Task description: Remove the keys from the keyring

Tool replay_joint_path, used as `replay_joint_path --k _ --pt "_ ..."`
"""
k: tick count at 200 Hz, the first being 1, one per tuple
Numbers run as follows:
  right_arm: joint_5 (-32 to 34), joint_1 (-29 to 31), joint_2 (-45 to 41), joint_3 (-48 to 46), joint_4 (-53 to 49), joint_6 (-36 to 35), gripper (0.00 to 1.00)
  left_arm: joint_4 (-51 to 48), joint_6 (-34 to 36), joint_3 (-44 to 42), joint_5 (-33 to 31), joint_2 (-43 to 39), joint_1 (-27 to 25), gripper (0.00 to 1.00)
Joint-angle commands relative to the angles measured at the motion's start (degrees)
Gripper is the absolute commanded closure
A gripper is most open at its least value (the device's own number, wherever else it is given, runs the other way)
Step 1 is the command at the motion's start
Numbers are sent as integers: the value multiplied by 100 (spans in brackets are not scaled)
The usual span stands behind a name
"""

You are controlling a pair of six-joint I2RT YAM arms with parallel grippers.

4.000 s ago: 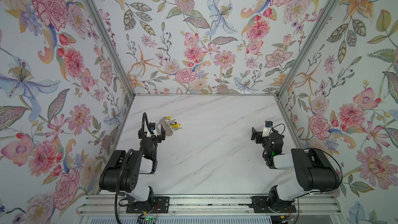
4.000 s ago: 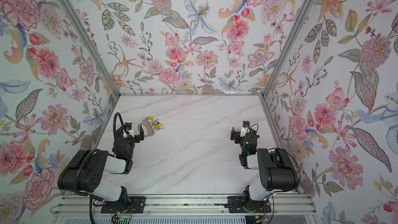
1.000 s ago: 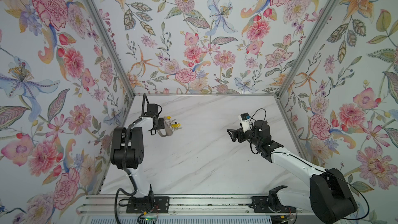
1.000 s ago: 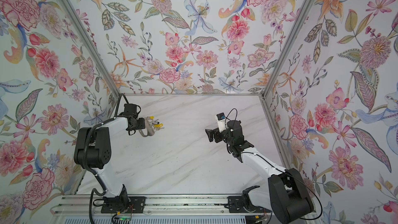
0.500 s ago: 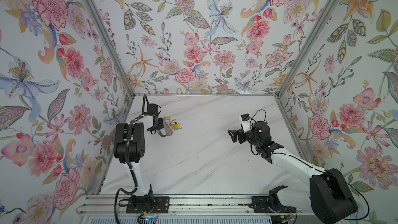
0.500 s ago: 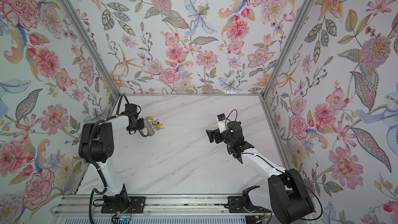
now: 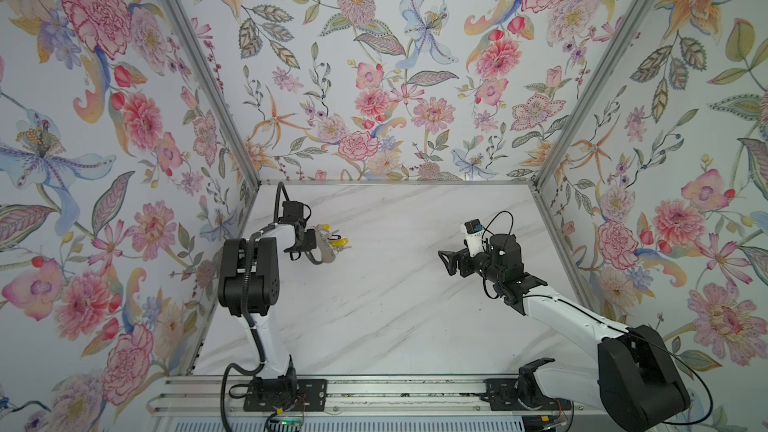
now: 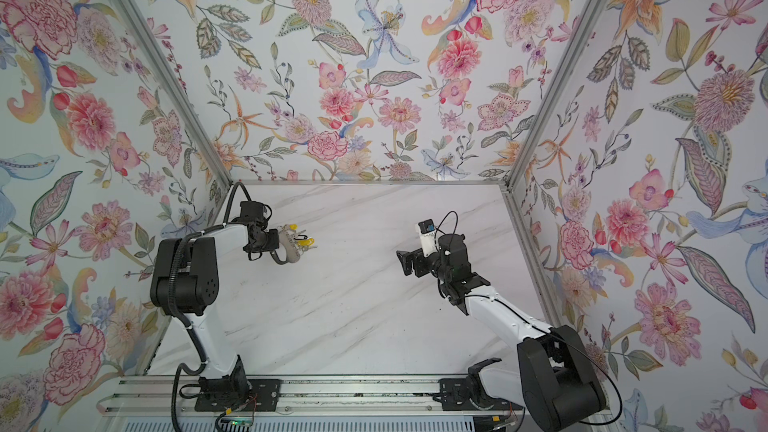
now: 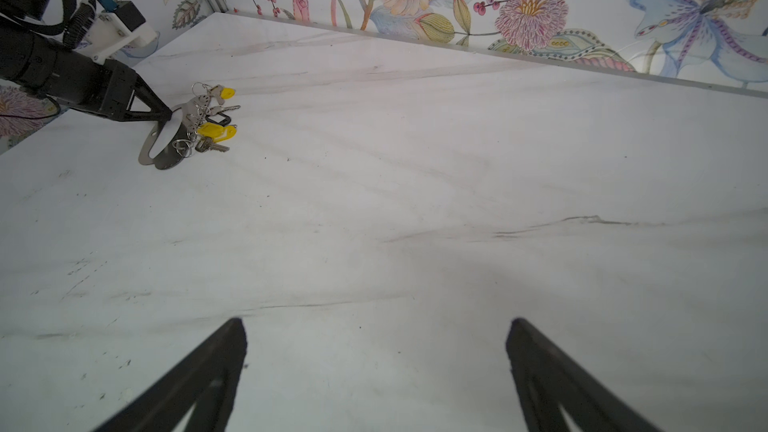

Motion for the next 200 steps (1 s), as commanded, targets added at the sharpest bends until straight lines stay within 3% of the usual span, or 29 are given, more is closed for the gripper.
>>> replay_joint_path --k 1,66,145,200 --pt "-122 16 -27 187 -121 63 1 -604 240 -288 30 36 -287 76" --pt "-243 21 -24 273 -181 58 1 -887 455 -188 -359 11 -1320 76" --pt "-672 45 -212 138 -235 398 1 -928 485 198 -141 263 -2667 76" --pt "-797 90 -277 56 -263 598 1 -1063 409 401 191 225 -2798 76"
